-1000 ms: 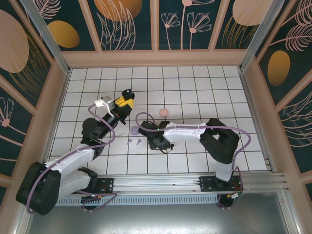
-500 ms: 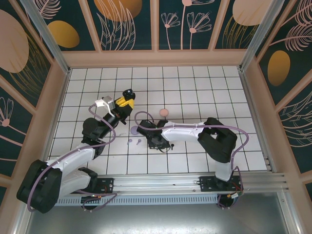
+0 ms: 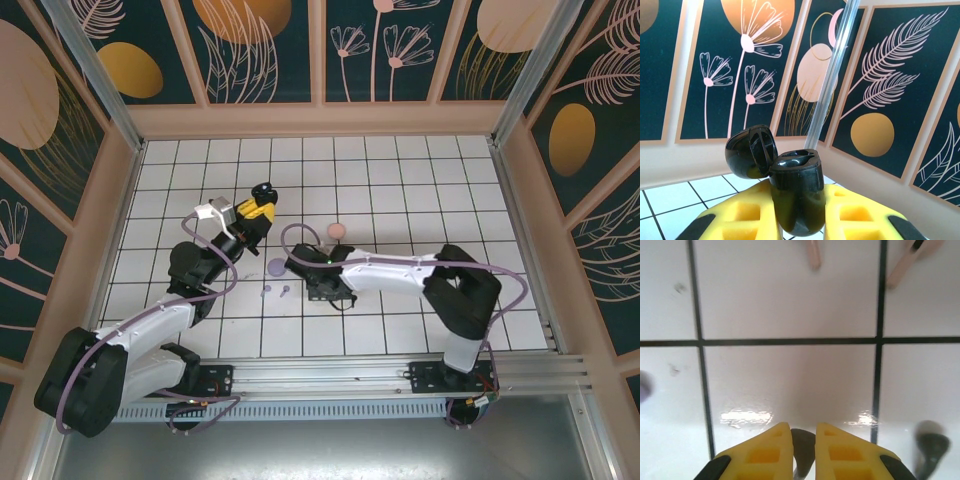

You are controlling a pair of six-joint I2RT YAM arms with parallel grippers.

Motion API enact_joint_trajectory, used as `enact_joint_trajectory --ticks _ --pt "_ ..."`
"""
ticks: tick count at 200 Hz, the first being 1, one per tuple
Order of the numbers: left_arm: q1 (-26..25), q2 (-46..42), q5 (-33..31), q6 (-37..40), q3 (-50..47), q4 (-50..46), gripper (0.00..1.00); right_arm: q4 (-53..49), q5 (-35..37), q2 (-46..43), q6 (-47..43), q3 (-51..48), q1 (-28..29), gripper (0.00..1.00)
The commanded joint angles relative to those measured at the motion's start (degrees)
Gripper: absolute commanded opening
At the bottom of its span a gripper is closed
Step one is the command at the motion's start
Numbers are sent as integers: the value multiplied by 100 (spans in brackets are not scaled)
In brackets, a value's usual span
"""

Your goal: Insert the wireless bluetooth earbuds into the charging case

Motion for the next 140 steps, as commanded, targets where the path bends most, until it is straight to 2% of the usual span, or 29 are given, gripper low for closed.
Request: enact_joint_trajectory --ticks 1,48,76,107,140 --pt "-1 -62 155 39 187 -95 0 57 589 -672 -123 -42 -79 14" --pt "0 -58 279 314 456 -555 0 471 892 -1827 -934 -37 -410 14" --pt "-1 51 444 470 604 -727 0 777 810 -2483 -1567 102 -701 14" --pt "-1 400 1178 552 844 -723 0 1128 548 -2925 -2361 457 -963 14" --pt "-10 915 1928 528 1159 -446 0 1448 343 -3013 -3233 906 -983 14"
